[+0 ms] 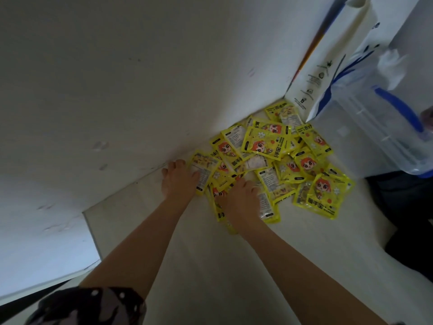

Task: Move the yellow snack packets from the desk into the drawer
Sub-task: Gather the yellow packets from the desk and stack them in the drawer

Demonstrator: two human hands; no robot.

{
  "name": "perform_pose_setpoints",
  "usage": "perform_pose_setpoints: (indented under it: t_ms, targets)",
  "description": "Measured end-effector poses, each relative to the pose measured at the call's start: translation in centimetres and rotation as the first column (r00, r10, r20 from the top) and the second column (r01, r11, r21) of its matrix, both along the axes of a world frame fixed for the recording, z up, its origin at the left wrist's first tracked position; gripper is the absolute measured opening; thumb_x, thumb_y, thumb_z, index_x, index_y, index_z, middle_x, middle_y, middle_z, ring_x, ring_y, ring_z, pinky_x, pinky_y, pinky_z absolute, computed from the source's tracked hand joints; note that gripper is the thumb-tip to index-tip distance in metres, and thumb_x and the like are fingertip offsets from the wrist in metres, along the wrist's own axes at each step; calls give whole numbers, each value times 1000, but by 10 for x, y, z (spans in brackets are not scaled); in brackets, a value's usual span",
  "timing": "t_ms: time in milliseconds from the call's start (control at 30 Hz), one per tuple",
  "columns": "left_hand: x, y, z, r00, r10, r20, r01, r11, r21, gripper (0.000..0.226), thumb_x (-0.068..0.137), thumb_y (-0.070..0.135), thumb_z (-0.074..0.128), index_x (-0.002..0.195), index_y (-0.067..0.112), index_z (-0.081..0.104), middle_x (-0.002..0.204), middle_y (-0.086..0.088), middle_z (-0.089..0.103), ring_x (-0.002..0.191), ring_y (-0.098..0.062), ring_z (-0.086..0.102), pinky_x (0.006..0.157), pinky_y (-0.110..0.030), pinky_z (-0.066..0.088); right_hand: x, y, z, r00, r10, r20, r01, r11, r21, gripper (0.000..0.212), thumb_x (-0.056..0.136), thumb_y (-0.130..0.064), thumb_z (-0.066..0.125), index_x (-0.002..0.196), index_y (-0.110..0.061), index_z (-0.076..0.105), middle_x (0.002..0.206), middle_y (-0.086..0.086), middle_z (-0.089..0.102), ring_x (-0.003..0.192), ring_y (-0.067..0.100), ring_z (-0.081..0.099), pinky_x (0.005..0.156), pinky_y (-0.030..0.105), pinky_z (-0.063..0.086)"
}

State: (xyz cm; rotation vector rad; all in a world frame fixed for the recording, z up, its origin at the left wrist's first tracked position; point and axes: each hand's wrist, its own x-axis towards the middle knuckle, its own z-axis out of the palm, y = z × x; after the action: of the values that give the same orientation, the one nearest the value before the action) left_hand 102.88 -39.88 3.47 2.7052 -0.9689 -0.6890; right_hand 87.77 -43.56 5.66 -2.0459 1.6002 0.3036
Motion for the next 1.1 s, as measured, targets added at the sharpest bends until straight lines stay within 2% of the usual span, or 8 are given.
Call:
perform_pose_setpoints:
  t_ms: [133, 400, 600, 667, 767, 867, 967, 1100]
  targets:
    - [-4, -4, -4, 999, 31, 37, -32, 999, 22, 62, 87, 49, 59, 133, 9, 45, 136, -12, 43, 127, -34, 37, 101, -43, 36, 4, 8, -8, 999, -32, -28, 30, 996, -82, 83, 77, -52, 69, 135, -5, 32, 130, 18, 46, 122, 37, 42, 97, 43, 43]
    - [-4, 8, 0, 989, 145, -42, -145, 989, 15, 62, 78, 40, 72, 129, 15, 48, 130, -12, 46, 121, -35, 42, 95, -44, 41, -5, 2, -10, 999, -44, -14, 43, 997, -68, 101, 69, -50, 78, 142, -7, 22, 135, 18, 43, 126, 38, 38, 103, 45, 35]
    - [-14, 42, -1, 964, 228, -137, -236, 971, -41, 61, 75, 28, 75, 126, 12, 48, 123, -11, 45, 113, -33, 52, 83, -40, 44, -26, 7, -10, 995, -99, -35, 98, 995, -19, 82, 68, -47, 78, 128, -7, 37, 131, 14, 47, 123, 36, 41, 99, 46, 37]
    - [-20, 53, 0, 953, 266, -147, -272, 962, -21, 57, 74, 29, 75, 121, 11, 50, 119, -9, 45, 106, -32, 57, 74, -36, 41, -35, 11, -9, 993, -109, -47, 108, 994, -3, 80, 70, -45, 78, 129, -8, 38, 131, 12, 47, 125, 34, 41, 99, 46, 37]
    - [-30, 71, -1, 941, 295, -164, -296, 955, 23, 52, 73, 34, 76, 112, 8, 55, 111, -10, 51, 101, -34, 59, 73, -36, 44, -48, 15, -7, 991, -124, -47, 125, 992, 15, 74, 73, -42, 76, 131, -12, 40, 134, 10, 46, 126, 33, 41, 99, 46, 37]
    - [-38, 85, -2, 927, 309, -212, -314, 949, 10, 42, 73, 34, 76, 102, 11, 56, 101, -10, 61, 94, -33, 62, 70, -37, 48, -64, 17, -4, 990, -141, -1, 141, 989, 30, 72, 76, -37, 74, 135, -18, 37, 133, 9, 45, 124, 32, 43, 95, 45, 40]
    - [-45, 92, 1, 905, 339, -256, -357, 934, -24, 33, 74, 30, 75, 95, 16, 53, 91, -7, 64, 85, -31, 62, 64, -32, 43, -80, 18, 0, 989, -142, 42, 140, 989, 49, 71, 78, -35, 73, 135, -18, 35, 129, 10, 46, 119, 33, 45, 92, 46, 42]
    - [-48, 90, 9, 826, 408, -389, -487, 864, -127, 28, 74, 23, 78, 92, 18, 57, 90, -4, 66, 78, -24, 63, 65, -33, 51, -99, 16, 3, 968, -197, 156, 180, 977, 118, 64, 82, -38, 71, 133, -17, 40, 128, 9, 56, 119, 32, 53, 94, 46, 45]
